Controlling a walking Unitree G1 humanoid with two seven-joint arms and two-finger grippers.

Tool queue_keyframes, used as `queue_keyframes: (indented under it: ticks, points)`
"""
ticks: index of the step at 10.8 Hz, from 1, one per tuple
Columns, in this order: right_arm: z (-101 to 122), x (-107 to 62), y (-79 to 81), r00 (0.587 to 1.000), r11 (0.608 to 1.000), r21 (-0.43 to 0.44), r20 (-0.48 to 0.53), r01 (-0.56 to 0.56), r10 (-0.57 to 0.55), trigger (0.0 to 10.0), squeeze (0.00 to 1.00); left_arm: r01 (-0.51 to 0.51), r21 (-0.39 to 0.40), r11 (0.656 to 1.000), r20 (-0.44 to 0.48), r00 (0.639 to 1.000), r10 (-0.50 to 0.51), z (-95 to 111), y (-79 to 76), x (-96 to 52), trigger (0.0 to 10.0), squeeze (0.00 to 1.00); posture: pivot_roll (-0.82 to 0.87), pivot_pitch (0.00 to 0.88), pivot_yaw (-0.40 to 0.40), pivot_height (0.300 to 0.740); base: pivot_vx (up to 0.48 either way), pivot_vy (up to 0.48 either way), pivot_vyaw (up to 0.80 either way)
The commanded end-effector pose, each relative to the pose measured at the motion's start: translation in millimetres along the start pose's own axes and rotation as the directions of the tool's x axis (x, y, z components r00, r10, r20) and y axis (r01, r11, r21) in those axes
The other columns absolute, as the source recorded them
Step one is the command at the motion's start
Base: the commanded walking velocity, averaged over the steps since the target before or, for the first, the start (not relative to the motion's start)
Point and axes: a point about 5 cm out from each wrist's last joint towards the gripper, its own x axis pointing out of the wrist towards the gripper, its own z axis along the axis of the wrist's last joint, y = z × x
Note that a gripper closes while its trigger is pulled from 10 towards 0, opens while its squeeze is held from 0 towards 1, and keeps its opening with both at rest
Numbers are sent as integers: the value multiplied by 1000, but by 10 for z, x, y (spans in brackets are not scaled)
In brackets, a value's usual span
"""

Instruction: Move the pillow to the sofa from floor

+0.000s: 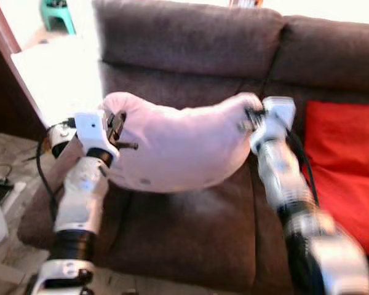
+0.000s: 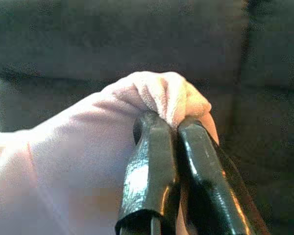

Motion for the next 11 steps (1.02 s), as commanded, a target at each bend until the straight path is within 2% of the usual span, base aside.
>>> queue_keyframes:
  ticks: [1,2,3,4,6,7,8,11]
  points:
    - [145,76,98,999,999,-9,23,-43,44,10000,0,77,7,997,56,995,-77,149,-125,33,10000,0,139,66,-106,740,0,0,0]
    - [238,151,238,995,995,-28,4,-96,96,10000,0,126,-8,992,42,991,-126,130,-218,-19,10000,0,158,73,-123,740,0,0,0]
    - [296,187,310,994,993,-48,-4,-112,112,10000,0,184,-13,983,24,983,-184,112,-326,-71,10000,0,171,80,-139,740,0,0,0]
    - [322,211,362,992,992,-24,-20,-122,122,10000,0,200,-6,980,9,980,-200,89,-353,-112,10000,0,182,87,-152,740,0,0,0]
    - [355,232,511,983,984,-19,-34,-180,179,10000,0,190,-32,981,11,982,-189,106,-362,-165,10000,0,190,100,-166,740,0,0,0]
    - [326,228,608,977,979,16,-56,-204,205,10000,0,220,-41,975,10,975,-220,113,-439,-197,10000,0,199,113,-178,740,0,0,0]
    - [323,220,741,964,965,56,-61,-255,258,10000,0,227,-46,973,12,974,-227,127,-483,-233,10000,0,203,123,-183,740,0,0,0]
    - [403,198,1061,919,919,54,-51,-389,392,10000,0,220,-64,973,5,976,-220,139,-542,-290,10000,0,219,137,-198,740,0,0,0]
